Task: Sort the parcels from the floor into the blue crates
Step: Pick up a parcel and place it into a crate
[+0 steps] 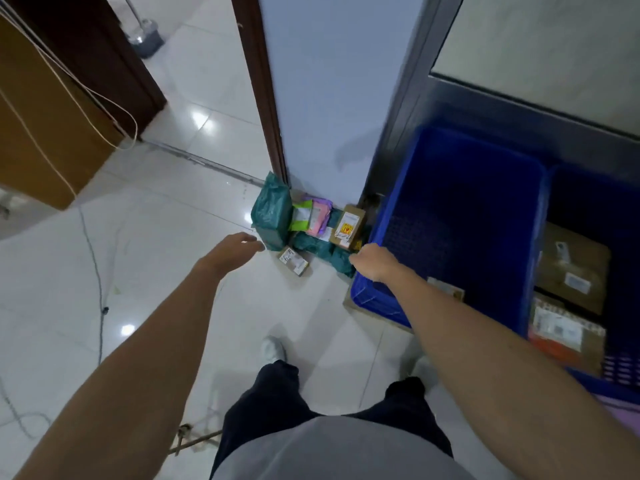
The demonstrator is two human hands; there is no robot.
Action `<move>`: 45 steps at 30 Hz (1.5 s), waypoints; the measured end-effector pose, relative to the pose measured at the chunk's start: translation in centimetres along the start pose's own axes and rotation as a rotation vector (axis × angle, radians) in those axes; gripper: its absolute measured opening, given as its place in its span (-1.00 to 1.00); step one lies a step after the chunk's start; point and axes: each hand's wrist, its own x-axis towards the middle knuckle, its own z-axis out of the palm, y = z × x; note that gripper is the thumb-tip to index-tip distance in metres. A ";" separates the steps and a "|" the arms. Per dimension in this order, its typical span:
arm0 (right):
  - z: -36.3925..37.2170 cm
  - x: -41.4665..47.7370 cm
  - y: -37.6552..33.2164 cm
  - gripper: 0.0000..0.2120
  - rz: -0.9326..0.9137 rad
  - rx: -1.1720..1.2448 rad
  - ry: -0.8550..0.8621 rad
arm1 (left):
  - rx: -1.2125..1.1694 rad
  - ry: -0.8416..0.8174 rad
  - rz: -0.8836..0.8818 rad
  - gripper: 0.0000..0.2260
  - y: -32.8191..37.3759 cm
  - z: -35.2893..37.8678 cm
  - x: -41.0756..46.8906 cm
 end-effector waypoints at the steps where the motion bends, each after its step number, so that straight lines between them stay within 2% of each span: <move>1: 1.5 0.4 -1.0 -0.74 0.023 -0.006 -0.011 | 0.009 -0.017 -0.020 -0.64 -1.4 -1.1 1.0; 7: 6.9 2.9 -5.8 -0.73 0.142 0.079 -0.116 | 0.024 -0.163 -0.060 -0.53 -4.5 -3.2 5.9; 13: 8.2 9.6 -8.0 -0.72 0.145 0.014 -0.132 | 0.124 -0.193 -0.035 -0.65 -5.0 -1.5 12.2; 18: 10.5 16.8 -8.1 -0.51 0.185 -0.001 -0.167 | 0.183 -0.245 -0.050 -0.60 -5.5 -0.2 18.3; 20: 12.1 19.6 -7.8 -0.45 0.204 0.005 -0.216 | 0.193 -0.262 -0.061 -0.49 -5.9 0.8 21.0; 22: 13.9 22.4 -7.3 -0.46 0.214 0.012 -0.254 | 0.213 -0.281 -0.070 -0.41 -6.6 2.2 23.8; 27: 19.7 30.9 -5.5 -0.56 0.266 0.081 -0.279 | 0.244 -0.355 -0.087 -0.54 -9.2 7.1 32.6; 35: 31.1 46.6 -1.2 -0.67 0.418 0.284 -0.161 | 0.490 -0.511 -0.091 -0.40 -18.3 17.5 49.5; 37: 33.6 50.0 -0.1 -0.67 0.444 0.355 -0.109 | 0.564 -0.487 -0.083 -0.38 -19.9 19.6 52.8; 41: 38.3 55.7 1.8 -0.55 0.549 0.503 -0.051 | 0.609 -0.442 -0.094 -0.38 -23.3 23.0 58.9; 45: 41.2 59.3 2.7 -0.49 0.581 0.565 -0.051 | 0.601 -0.386 0.006 -0.44 -25.5 25.0 62.2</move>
